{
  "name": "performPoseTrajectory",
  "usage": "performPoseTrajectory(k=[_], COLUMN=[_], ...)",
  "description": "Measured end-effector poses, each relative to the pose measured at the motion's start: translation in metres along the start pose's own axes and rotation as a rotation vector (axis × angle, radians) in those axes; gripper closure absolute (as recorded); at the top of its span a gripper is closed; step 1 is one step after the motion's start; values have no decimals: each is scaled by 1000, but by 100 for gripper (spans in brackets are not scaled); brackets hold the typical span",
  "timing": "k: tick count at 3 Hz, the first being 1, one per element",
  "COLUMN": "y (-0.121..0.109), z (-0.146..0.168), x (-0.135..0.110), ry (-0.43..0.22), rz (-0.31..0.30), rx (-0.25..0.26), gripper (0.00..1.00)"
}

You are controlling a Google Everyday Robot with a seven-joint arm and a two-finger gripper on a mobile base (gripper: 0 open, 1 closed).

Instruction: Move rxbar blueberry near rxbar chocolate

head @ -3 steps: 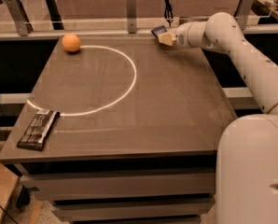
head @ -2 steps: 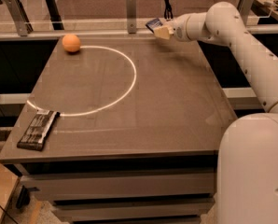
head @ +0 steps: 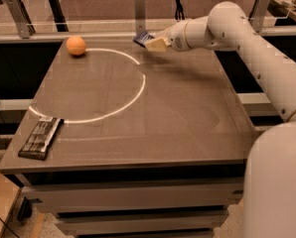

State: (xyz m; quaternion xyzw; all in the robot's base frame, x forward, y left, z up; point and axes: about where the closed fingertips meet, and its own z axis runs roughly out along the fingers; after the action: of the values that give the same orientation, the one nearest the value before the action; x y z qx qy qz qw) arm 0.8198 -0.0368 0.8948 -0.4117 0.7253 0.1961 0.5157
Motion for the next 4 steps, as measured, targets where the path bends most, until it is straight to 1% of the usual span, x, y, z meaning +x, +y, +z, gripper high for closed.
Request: performPoseTrajectory(k=[1,2,3,4], y=[53,0,0,2], z=[28,15,15,19], x=[26,17,17,17], ry=[33,10,10,34], rz=[-13,29,29,22], rx=[-96,7,7,7], gripper=[100,100,100,100])
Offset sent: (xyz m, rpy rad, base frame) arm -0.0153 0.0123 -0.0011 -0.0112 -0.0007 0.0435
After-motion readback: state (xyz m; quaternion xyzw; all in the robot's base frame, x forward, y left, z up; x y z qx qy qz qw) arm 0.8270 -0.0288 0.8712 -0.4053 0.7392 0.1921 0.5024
